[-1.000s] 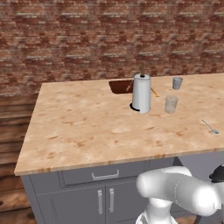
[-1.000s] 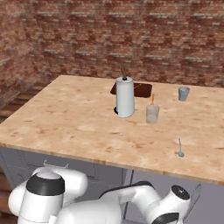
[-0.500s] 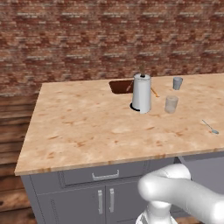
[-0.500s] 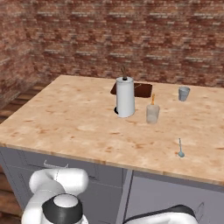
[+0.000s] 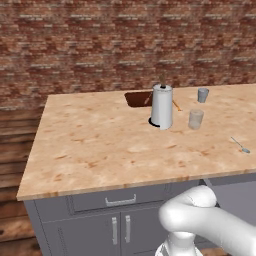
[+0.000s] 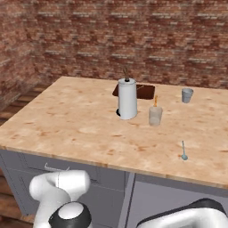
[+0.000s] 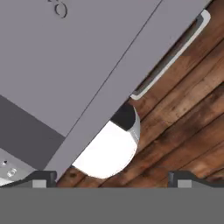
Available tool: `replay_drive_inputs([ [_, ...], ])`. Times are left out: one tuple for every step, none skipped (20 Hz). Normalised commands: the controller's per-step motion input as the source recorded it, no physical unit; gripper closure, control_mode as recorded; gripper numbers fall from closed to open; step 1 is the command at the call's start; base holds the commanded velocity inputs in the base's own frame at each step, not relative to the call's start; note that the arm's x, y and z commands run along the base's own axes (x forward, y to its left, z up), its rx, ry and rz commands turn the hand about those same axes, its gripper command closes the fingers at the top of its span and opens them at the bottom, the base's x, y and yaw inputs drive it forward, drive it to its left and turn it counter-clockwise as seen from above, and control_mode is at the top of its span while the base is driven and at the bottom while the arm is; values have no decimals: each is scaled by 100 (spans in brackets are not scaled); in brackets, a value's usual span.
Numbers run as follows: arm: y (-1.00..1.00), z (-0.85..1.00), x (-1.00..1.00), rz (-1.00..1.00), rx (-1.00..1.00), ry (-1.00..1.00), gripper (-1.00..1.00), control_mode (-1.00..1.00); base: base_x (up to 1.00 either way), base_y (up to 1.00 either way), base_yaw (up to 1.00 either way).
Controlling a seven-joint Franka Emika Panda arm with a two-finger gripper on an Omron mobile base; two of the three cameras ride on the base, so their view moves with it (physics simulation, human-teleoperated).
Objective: Take the tongs from the drawer on the right and place them on the dining counter next to the tray containing the kebab skewer.
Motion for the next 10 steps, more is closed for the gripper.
replay_drive_inputs([
  [93, 79, -14, 31, -22, -21, -100, -100, 0, 0, 0],
  [88, 70, -9, 33, -22, -20, -100, -100, 0, 0, 0],
  [86, 66, -12, 34, -22, -23, -100, -100, 0, 0, 0],
  [86, 48, -30, 37, -24, -26, -100, -100, 0, 0, 0],
  [83, 36, -29, 40, -23, -31, -100, -100, 0, 0, 0],
  [82, 31, -21, 41, -22, -33, -100, -100, 0, 0, 0],
  [89, 19, -9, 44, -21, -31, -100, -100, 0, 0, 0],
  [79, 11, -8, 47, -21, -32, -100, -100, 0, 0, 0],
  [67, 4, -9, 49, -22, -36, -100, -100, 0, 0, 0],
  [65, 0, -2, 51, -20, -36, -100, -100, 0, 0, 0],
])
